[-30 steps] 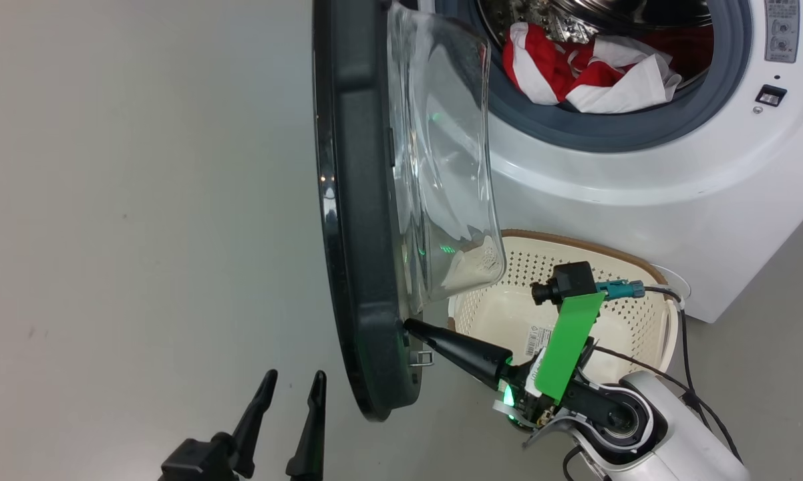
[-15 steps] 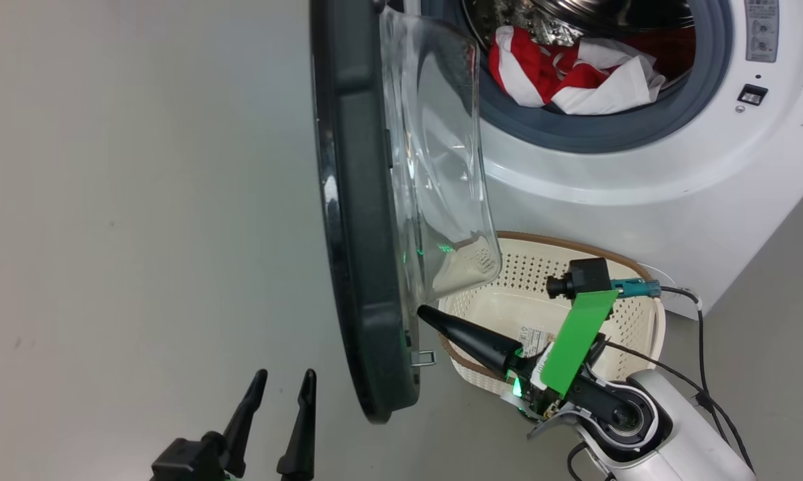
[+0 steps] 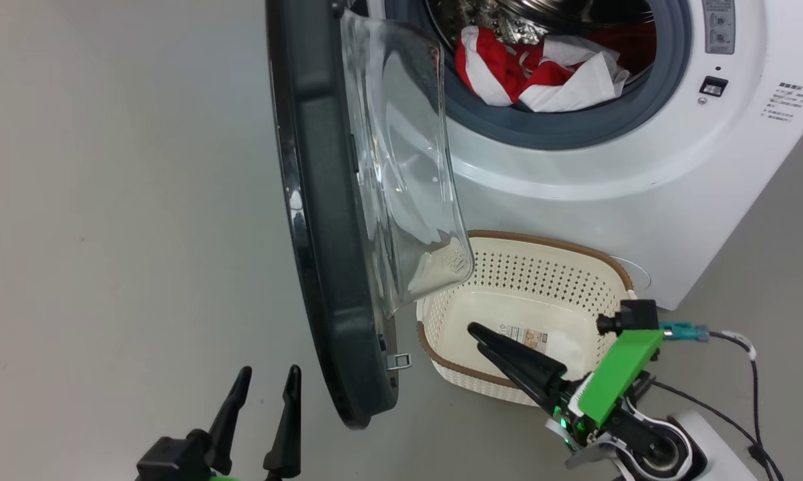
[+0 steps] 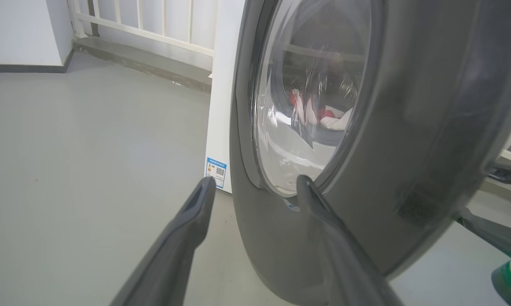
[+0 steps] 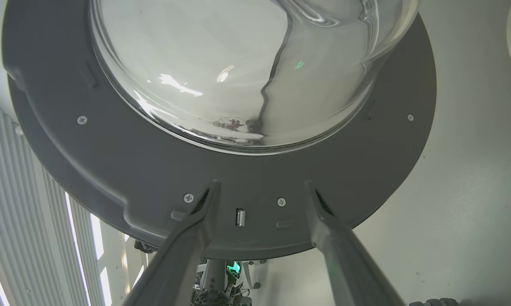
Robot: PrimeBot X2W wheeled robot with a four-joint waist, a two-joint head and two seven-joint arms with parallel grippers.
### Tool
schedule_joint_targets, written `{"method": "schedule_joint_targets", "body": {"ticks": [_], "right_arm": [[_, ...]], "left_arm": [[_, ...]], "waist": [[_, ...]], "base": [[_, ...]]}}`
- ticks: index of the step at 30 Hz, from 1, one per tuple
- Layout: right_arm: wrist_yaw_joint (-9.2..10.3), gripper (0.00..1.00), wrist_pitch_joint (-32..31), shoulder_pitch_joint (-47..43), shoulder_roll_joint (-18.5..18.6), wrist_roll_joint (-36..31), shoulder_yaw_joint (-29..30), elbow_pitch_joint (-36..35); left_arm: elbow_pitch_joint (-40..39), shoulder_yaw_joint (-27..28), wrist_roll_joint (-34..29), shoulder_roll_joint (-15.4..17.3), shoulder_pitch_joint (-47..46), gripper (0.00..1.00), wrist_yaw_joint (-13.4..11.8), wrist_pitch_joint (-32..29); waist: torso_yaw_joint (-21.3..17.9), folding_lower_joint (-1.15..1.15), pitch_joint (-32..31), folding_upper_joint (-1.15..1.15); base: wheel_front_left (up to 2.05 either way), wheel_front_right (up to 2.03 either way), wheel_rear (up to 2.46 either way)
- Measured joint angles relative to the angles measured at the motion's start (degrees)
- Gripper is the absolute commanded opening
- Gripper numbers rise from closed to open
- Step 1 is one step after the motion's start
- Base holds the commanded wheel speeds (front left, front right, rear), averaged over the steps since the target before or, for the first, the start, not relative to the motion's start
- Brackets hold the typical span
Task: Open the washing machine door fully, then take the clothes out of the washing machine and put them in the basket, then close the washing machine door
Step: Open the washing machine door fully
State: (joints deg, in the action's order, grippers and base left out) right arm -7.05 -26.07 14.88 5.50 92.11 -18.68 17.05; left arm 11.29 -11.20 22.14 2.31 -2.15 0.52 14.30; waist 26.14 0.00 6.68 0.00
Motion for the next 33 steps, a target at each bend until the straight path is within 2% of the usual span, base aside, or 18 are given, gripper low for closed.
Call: {"method": "schedule_joint_targets", "body": {"ticks": [19, 25, 26, 33], "right_arm": [[0.00, 1.00, 9.8, -8.1, 2.9, -4.2, 3.3, 1.5], [0.00, 1.00, 18.7, -8.9, 5.7, -10.2, 2.9, 3.6], [0.00, 1.00, 21.6, -8.9, 6.2, -11.3, 2.3, 4.8], [0.00, 1.00, 29.9, -8.9, 8.8, -15.2, -3.1, 7.7]], "left_arm": [[0.0, 1.5, -0.1, 0.0, 0.1, 1.00, 0.0, 0.0], [0.0, 1.6, -0.1, 0.0, 0.5, 1.00, 0.0, 0.0], [0.1, 1.7, -0.1, 0.0, 0.9, 1.00, 0.0, 0.0], [0.3, 1.8, -0.1, 0.0, 1.1, 1.00, 0.0, 0.0]], "waist": [[-2.7, 0.00, -0.8, 0.00], [-3.1, 0.00, -1.1, 0.00], [-3.2, 0.00, -1.2, 0.00], [-3.3, 0.00, -1.8, 0.00]], "base": [[0.00, 0.00, 0.00], [0.00, 0.00, 0.00], [0.00, 0.00, 0.00], [0.00, 0.00, 0.00]]}}
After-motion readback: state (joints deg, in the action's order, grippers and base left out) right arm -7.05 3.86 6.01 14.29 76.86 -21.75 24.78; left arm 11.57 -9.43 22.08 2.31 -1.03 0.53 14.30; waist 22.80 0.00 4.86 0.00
